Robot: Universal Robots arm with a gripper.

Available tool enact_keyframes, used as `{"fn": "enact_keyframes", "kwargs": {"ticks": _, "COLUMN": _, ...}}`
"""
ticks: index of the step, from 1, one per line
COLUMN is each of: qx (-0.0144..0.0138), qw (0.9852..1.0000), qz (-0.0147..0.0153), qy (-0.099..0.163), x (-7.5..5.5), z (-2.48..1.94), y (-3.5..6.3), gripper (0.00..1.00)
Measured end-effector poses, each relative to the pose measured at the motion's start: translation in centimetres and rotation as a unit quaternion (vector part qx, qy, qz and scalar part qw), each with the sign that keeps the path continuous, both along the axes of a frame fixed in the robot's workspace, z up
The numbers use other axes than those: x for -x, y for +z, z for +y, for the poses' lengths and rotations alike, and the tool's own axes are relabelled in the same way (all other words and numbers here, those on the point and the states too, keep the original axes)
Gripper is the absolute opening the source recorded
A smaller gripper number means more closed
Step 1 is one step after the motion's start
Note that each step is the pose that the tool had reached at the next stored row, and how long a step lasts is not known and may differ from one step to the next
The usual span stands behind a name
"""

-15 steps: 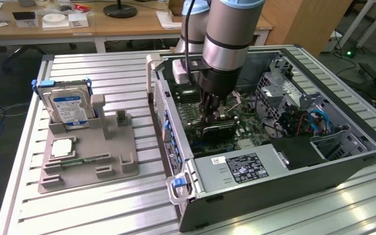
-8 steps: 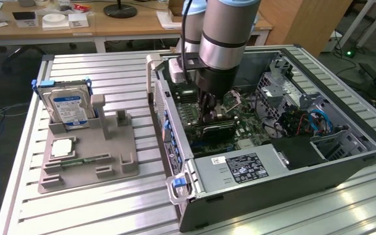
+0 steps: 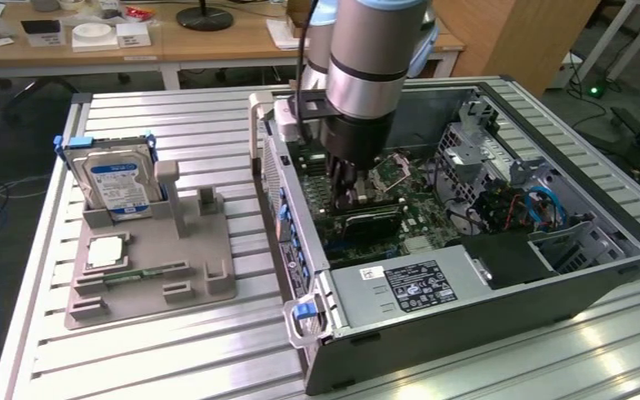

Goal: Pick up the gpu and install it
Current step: 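Press down on the gpu until it lock into place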

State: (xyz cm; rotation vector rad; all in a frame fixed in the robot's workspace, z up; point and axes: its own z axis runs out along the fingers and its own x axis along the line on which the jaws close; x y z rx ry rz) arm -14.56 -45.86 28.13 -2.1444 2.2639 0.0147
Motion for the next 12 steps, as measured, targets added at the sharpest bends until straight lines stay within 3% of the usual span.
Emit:
{"fn": "enact_keyframes", "kwargs": {"ticks": 5, "qx": 0.0001, "qw": 1.0, "qz": 0.0, "qy": 0.0, "x": 0.7, "z": 0.15, "y": 0.08, "gripper": 0.1}}
{"fn": "enact_keyframes", "kwargs": {"ticks": 12, "qx": 0.0004, "qw": 1.0, "qz": 0.0, "qy": 0.0, "x": 1.2, "z": 0.27, "y": 1.01, "gripper": 0.1}}
